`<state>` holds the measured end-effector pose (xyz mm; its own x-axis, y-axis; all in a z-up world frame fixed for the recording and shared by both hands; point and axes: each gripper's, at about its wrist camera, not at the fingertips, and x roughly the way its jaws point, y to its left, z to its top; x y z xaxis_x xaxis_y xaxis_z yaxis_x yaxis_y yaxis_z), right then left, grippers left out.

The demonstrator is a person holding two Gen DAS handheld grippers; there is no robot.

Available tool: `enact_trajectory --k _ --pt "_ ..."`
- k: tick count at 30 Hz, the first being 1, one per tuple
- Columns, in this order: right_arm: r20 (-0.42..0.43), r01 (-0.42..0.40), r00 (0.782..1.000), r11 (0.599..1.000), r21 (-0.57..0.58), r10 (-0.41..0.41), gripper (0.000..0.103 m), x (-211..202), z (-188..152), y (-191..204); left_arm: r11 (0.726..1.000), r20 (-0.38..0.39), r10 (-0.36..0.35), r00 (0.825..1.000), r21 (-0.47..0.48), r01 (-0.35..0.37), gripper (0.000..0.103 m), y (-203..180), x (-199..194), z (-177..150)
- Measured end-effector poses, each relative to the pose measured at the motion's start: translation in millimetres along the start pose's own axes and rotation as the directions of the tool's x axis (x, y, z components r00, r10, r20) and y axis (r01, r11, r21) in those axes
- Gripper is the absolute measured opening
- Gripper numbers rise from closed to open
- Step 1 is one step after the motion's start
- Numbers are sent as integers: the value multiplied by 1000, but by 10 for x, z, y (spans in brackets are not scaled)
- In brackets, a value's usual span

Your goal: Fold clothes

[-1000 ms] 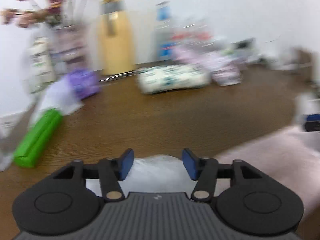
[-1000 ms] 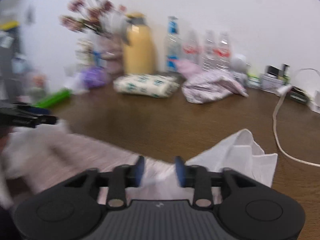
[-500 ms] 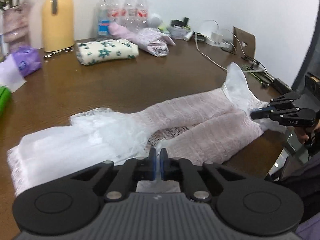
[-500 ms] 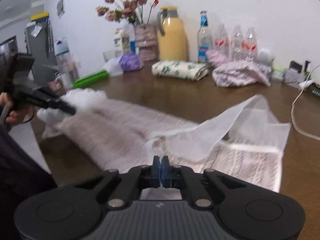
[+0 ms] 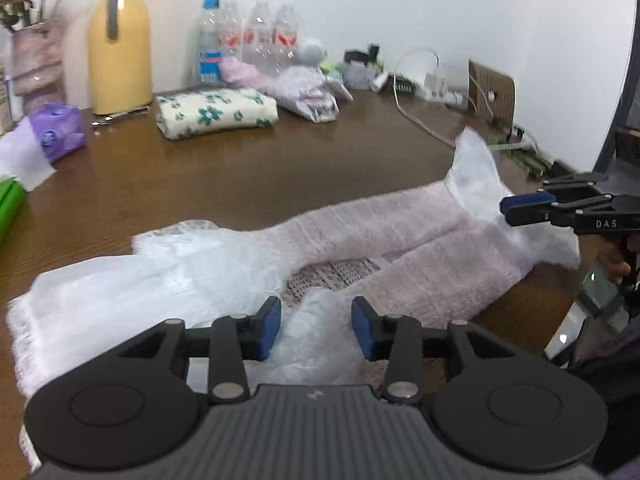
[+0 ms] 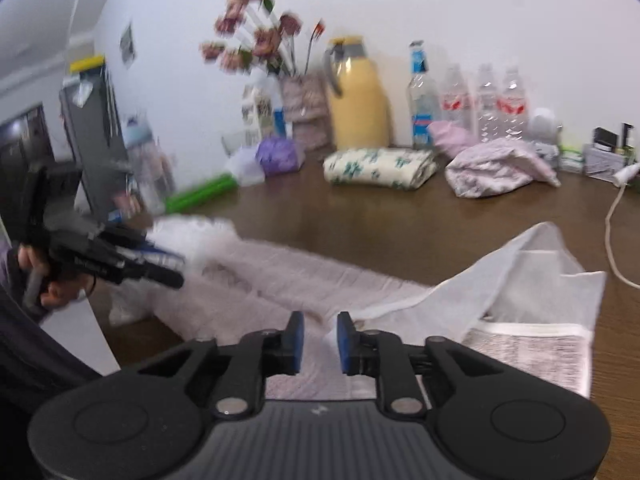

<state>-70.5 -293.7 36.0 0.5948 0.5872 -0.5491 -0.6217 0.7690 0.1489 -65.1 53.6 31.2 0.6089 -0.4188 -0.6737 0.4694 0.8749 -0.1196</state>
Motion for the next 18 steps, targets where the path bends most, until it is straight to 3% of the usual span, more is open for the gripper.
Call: enact_trajectory --k 1,2,7,10,12,15,16,17,18 --pt "-16 10 1000 1000 -11 -10 15 76 -20 16 1000 -17 -27 999 -8 27 24 24 39 0" --pt "-19 9 1000 1000 -15 -9 0 116 -47 15 998 -39 -55 998 -30 54 5 55 64 3" --pt "30 -75 997 997 -2 75 0 -138 -48 -13 990 -7 -131 991 -57 130 5 25 -295 -20" --pt "39 -73 997 996 47 72 0 -130 -16 -98 992 -51 -107 993 -71 103 5 14 -191 -85" --pt "10 -30 1000 998 48 29 8 -2 2 -97 993 -85 -89 992 -79 82 8 17 -68 -120" --pt "-32 21 999 999 25 -21 11 82 13 -51 996 -57 -51 997 -77 46 18 10 -123 -83" --pt "-4 -13 1000 999 32 13 17 2 12 -60 997 -22 -46 999 -59 45 35 5 -192 -72" --pt "17 -43 999 998 40 43 34 -51 11 -68 998 18 -46 999 -39 47 58 3 -263 -61" --pt "34 -68 997 997 45 66 47 -87 9 -73 999 59 -47 997 -20 49 65 1 -334 -50"
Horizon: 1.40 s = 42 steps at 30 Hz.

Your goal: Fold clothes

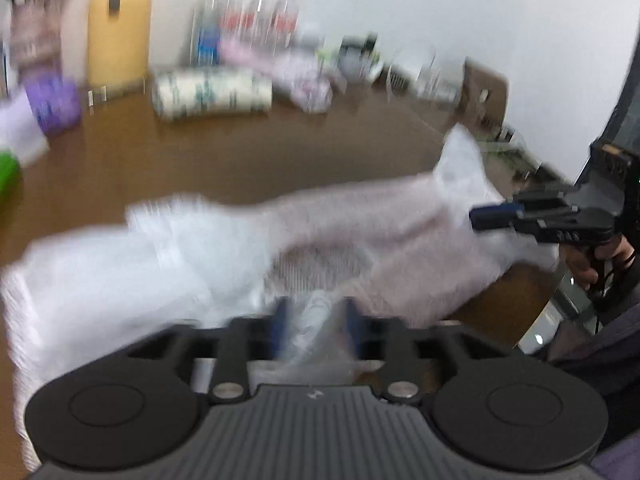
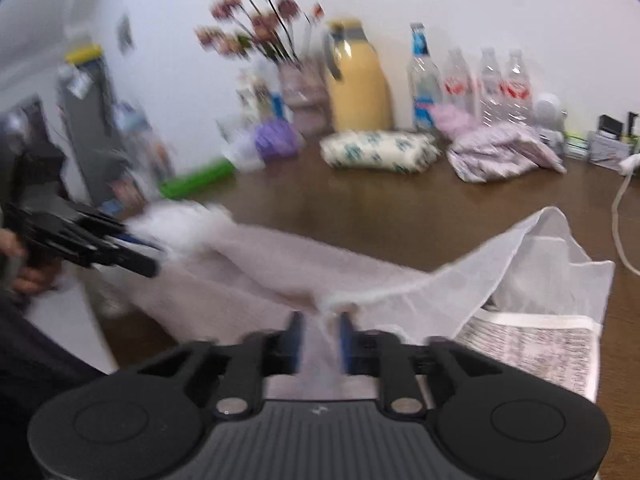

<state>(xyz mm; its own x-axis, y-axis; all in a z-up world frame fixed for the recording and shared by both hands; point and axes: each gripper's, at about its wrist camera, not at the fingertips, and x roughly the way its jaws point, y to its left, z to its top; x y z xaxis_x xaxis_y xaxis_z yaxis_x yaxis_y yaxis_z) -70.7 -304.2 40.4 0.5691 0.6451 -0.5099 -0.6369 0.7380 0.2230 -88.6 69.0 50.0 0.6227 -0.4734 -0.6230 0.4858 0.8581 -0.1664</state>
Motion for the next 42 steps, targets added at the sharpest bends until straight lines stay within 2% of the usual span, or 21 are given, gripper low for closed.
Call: enact_trajectory --k 1,2,3,4,5,6,7,10,12,15,18,21,24,25,28,31,34,36,38,40,42 --pt "2 -4 1000 1000 -3 4 46 15 -5 5 1000 19 -9 1000 28 9 67 -16 -9 19" --pt "-11 11 1000 1000 -6 -11 37 73 -17 9 998 12 -25 1000 60 25 67 -37 53 36" --pt "-35 32 999 999 -14 -32 12 156 -39 11 995 -6 -39 999 92 40 67 -49 134 46" --pt "-60 54 997 998 -25 -55 4 247 -66 12 994 -45 -48 998 100 52 64 -36 224 46" --pt "-65 64 996 997 -33 -66 5 288 -91 15 993 -93 -55 994 99 64 38 -14 317 43" --pt "-61 69 996 997 -39 -72 5 305 -117 18 992 -140 -62 988 97 76 18 7 411 39" --pt "-59 75 995 996 -39 -77 5 305 -129 20 993 -161 -78 984 71 90 15 60 407 28" --pt "-58 94 994 995 -34 -96 4 280 -149 21 997 -164 -80 983 9 83 15 211 256 -47" --pt "-60 102 993 994 -40 -104 13 222 -135 63 998 -134 -50 990 26 54 26 219 125 -92" --pt "21 110 994 991 -75 -109 12 49 -35 133 995 49 29 998 98 -34 36 84 -198 -1" --pt "35 165 986 981 -104 -162 10 200 117 231 989 159 139 977 20 -144 41 -49 -133 162" --pt "-18 179 983 972 -152 -184 10 499 149 296 945 123 328 937 -60 -323 42 -176 332 236" --pt "-41 170 983 966 -193 -181 10 550 80 309 853 68 522 850 -55 -519 42 -190 687 161" --pt "-47 166 983 964 -207 -180 11 558 54 312 848 39 528 848 -74 -525 42 -130 737 136" --pt "-65 139 986 972 -191 -154 9 496 31 244 854 21 504 863 -162 -495 45 -21 747 78" --pt "-72 125 988 975 -182 -140 9 449 29 204 851 29 510 860 -162 -500 49 -11 734 62" --pt "-84 115 987 972 -205 -134 13 365 138 252 863 50 492 869 -159 -479 50 17 632 55" --pt "-72 89 991 946 -313 -117 22 206 306 340 879 84 456 886 -196 -434 59 63 353 21" --pt "-86 57 991 906 -419 -101 32 67 559 386 891 135 427 894 -229 -391 84 109 14 -22" --pt "-115 30 988 864 -503 -101 39 70 825 424 898 189 412 891 -246 -364 86 165 -362 -82" --pt "-154 -2 982 816 -578 -106 47 209 1122 500 907 157 378 913 -260 -331 86 269 -695 -131"
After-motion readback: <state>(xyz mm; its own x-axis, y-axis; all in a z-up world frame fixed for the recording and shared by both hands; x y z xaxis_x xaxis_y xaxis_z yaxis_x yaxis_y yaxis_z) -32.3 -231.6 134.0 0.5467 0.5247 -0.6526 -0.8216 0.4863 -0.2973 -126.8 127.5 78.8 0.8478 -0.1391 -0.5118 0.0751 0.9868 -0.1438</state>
